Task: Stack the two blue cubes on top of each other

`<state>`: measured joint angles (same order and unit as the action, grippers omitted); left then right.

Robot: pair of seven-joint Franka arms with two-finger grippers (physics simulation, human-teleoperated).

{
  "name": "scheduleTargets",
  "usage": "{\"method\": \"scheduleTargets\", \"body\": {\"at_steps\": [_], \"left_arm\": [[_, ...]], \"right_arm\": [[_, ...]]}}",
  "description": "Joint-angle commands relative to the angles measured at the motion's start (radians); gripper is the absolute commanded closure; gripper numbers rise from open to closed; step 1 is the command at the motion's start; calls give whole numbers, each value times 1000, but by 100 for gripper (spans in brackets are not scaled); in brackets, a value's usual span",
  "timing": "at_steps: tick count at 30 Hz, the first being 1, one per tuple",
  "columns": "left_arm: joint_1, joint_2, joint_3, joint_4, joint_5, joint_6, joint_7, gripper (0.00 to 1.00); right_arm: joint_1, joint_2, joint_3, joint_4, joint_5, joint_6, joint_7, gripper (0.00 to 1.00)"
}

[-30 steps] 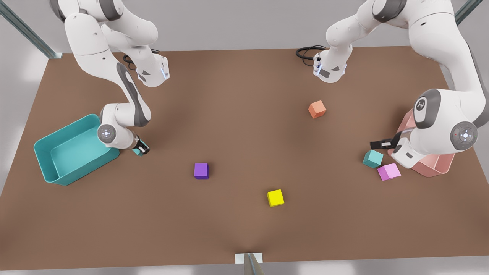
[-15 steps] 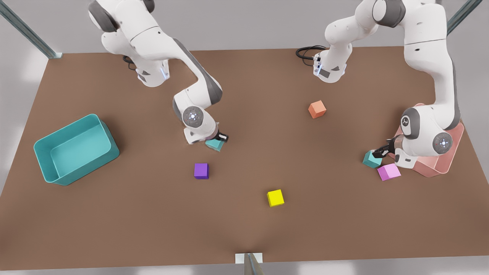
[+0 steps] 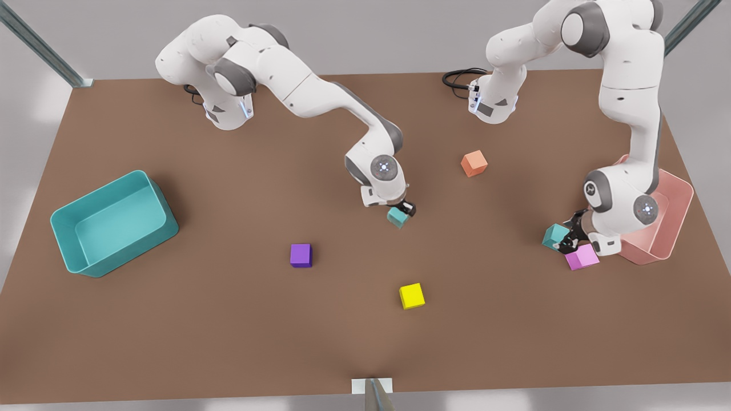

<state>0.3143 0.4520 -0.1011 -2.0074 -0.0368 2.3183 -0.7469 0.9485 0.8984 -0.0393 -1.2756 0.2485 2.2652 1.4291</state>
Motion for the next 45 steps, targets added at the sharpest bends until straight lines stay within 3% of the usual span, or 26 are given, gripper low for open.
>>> {"method": "scheduleTargets", "body": {"at_steps": [1, 7, 10, 12, 13, 15, 16, 18, 20, 22, 24, 27, 31, 35, 39, 40, 41, 45], "left_arm": [[0, 11, 0, -1, 0, 39, -239, 0], [6, 62, 3, 1, 2, 50, -239, 0], [6, 82, 3, 1, 3, 62, -239, 2], [6, 90, 3, 4, 5, 73, -238, 45], [6, 90, 3, 4, 3, 81, -239, 60], [6, 90, 3, 4, 3, 81, -239, 64], [6, 85, 3, 4, 6, 81, -239, 67], [2, 63, 1, 6, 6, 81, -239, 78], [-4, 33, 1, 7, -3, 76, -244, 78], [-61, -39, -5, 6, -103, -49, -244, 77], [-121, -73, -6, 6, -140, -194, -244, 77], [-149, -70, -133, 32, -149, -235, -334, 77], [-463, -1, -161, 321, -100, -333, -462, 74], [-643, 266, -160, 688, -6, -332, -628, 71], [-767, 263, -164, 649, -6, -399, -628, 71], [-768, 190, -193, 477, 3, -280, -623, 71], [-771, 163, -195, 421, 3, -225, -628, 71], [-774, 165, -207, 412, 2, -221, -632, 71]], "right_arm": [[1, 4, -1, 5, -14, 46, 450, 4], [-13, -46, -16, 7, -9, 11, 450, 0], [-71, -92, -16, 4, -18, -113, 413, 0], [-145, -124, -16, 5, -18, -229, 285, 0], [-203, -135, -16, 15, -18, -325, 173, 0], [-275, -167, -14, 16, -155, -460, -166, 0], [-333, -187, -14, 16, -224, -474, -625, 0], [-433, -280, -57, 16, -235, -551, -1175, 0], [-470, -575, -76, 2, -296, -809, -1345, 0], [-547, -901, -44, -240, -298, -846, -1418, 0], [-551, -923, -44, -268, -325, -829, -1441, 0], [-545, -897, -45, -292, -333, -823, -1440, 0], [-536, -892, -45, -295, -331, -828, -1435, 0], [-537, -889, -45, -295, -328, -826, -1435, 0], [-543, -883, -47, -300, -325, -825, -1435, 0], [-545, -883, -48, -300, -325, -826, -1435, 0], [-545, -883, -48, -304, -324, -825, -1435, 0], [-542, -797, -47, -306, -318, -852, -1421, 0]]}}
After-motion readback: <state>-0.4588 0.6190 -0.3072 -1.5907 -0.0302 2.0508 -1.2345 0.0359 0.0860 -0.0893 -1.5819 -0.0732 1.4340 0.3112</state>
